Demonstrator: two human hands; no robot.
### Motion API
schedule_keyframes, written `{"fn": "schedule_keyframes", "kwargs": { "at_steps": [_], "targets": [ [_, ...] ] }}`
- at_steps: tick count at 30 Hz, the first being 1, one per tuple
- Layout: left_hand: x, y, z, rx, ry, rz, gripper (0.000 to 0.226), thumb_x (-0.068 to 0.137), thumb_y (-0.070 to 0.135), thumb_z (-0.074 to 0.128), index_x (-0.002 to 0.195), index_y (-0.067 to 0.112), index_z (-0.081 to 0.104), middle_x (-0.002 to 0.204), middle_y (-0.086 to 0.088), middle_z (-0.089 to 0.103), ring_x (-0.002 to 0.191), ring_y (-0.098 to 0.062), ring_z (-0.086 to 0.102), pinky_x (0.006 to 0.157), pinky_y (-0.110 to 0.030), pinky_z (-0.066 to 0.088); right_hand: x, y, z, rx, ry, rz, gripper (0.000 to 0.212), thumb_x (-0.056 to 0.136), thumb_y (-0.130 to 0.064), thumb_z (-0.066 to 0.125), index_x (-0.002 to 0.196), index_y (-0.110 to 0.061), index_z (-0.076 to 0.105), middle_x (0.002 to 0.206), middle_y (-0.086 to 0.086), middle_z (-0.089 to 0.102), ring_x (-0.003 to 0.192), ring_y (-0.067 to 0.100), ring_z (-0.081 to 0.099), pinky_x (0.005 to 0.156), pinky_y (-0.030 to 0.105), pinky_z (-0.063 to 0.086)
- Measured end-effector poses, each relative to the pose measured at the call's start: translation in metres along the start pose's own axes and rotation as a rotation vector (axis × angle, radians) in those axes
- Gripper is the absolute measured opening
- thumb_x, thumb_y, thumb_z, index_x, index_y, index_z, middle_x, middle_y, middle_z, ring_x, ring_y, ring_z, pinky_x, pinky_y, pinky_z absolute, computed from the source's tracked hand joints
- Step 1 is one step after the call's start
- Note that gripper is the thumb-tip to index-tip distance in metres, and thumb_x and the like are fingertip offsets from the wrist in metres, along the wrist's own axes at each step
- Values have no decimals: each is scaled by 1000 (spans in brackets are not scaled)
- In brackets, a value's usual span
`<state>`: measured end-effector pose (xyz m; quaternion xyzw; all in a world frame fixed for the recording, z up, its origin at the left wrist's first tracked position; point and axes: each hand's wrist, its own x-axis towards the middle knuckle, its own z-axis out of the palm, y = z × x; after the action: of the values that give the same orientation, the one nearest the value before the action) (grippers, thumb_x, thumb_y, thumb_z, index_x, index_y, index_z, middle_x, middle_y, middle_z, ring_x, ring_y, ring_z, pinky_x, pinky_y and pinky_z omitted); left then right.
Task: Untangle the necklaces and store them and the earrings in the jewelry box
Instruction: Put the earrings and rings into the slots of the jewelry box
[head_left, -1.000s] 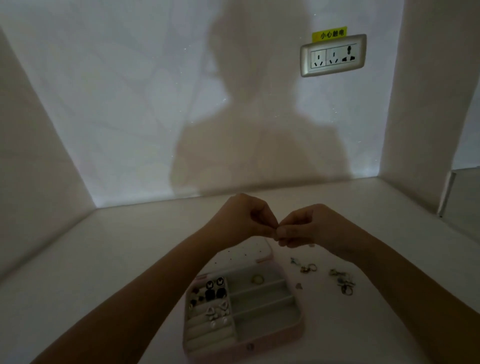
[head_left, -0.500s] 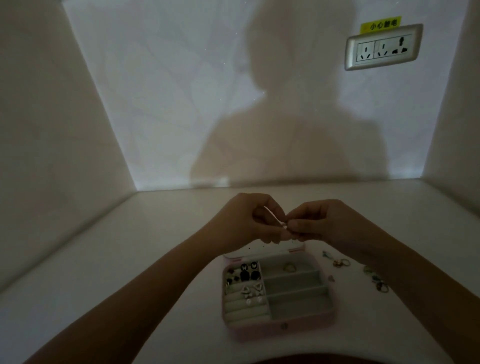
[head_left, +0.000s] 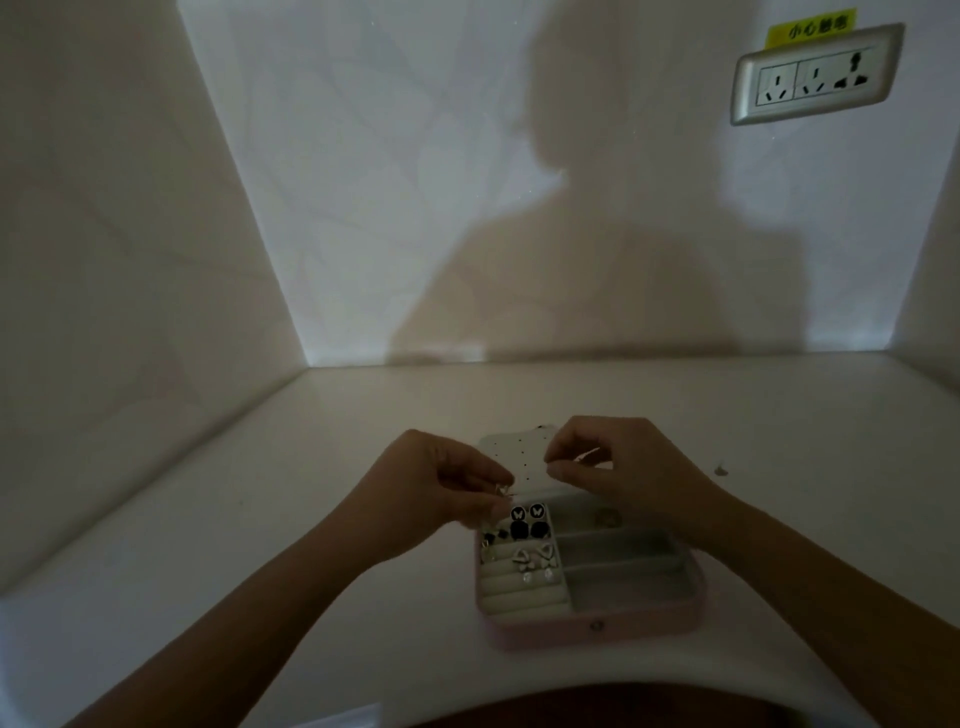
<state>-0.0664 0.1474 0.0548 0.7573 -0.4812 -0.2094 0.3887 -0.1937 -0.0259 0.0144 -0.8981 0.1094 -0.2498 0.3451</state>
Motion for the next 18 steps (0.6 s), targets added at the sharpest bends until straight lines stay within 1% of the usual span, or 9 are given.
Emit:
{"fn": "schedule_keyframes", "kwargs": {
  "at_steps": [2, 3, 6, 7, 9, 12, 15, 18],
  "targets": [
    [-5, -7, -6, 45, -45, -49, 18, 72, 11, 77, 88, 19, 73, 73, 2, 74, 61, -7, 66, 61, -15, 52, -2, 9, 1, -97, 5, 2, 4, 88, -23, 63, 91, -25, 64, 90, -21, 60, 84, -8, 56, 70, 4, 44],
    [-8, -10, -7, 68, -74, -63, 18, 74, 12, 76, 89, 21, 73, 74, 2, 74, 63, -8, 67, 63, -17, 53, -3, 14, 2, -144, -7, -3, 4, 89, -24, 61, 92, -25, 64, 92, -18, 60, 85, -8, 55, 72, 6, 44],
    [-15, -17, -8, 108, -124, -79, 18, 76, 12, 74, 90, 23, 73, 75, 4, 74, 63, -8, 66, 64, -18, 54, -2, 25, 4, -237, -49, -31, 6, 89, -26, 60, 93, -23, 64, 94, -11, 61, 86, 0, 56, 81, 23, 52],
    [-18, -18, -7, 112, -128, -81, 18, 75, 12, 75, 90, 23, 73, 74, 4, 74, 62, -7, 65, 62, -18, 53, -2, 26, 4, -251, -52, -38, 6, 90, -27, 60, 93, -23, 64, 93, -10, 61, 85, 0, 56, 82, 25, 53],
    [-21, -20, -3, 165, -120, -75, 17, 73, 18, 78, 88, 25, 73, 73, 6, 72, 61, -2, 62, 58, -15, 49, -2, 27, 5, -256, -47, -49, 6, 90, -27, 60, 93, -23, 64, 93, -10, 61, 84, 0, 56, 81, 25, 52],
    [-21, -22, 5, 335, -82, -46, 16, 71, 32, 78, 85, 33, 72, 73, 10, 66, 65, 0, 58, 60, -13, 47, -2, 27, 5, -270, -45, -67, 8, 90, -26, 60, 94, -22, 64, 93, -10, 60, 84, 1, 56, 81, 24, 51],
    [-21, -20, 9, 325, -116, -62, 17, 75, 27, 76, 93, 29, 74, 75, 11, 68, 61, -1, 57, 54, -12, 46, -2, 27, 5, -267, -48, -75, 8, 90, -24, 60, 95, -20, 65, 92, -11, 59, 84, 2, 56, 81, 23, 51],
    [-21, -19, 10, 371, -120, -33, 20, 77, 28, 74, 96, 31, 74, 74, 15, 67, 56, 4, 56, 54, -9, 44, -1, 29, 5, -272, -44, -91, 8, 90, -24, 60, 95, -19, 66, 91, -10, 60, 84, 2, 56, 80, 19, 49]
  ]
}}
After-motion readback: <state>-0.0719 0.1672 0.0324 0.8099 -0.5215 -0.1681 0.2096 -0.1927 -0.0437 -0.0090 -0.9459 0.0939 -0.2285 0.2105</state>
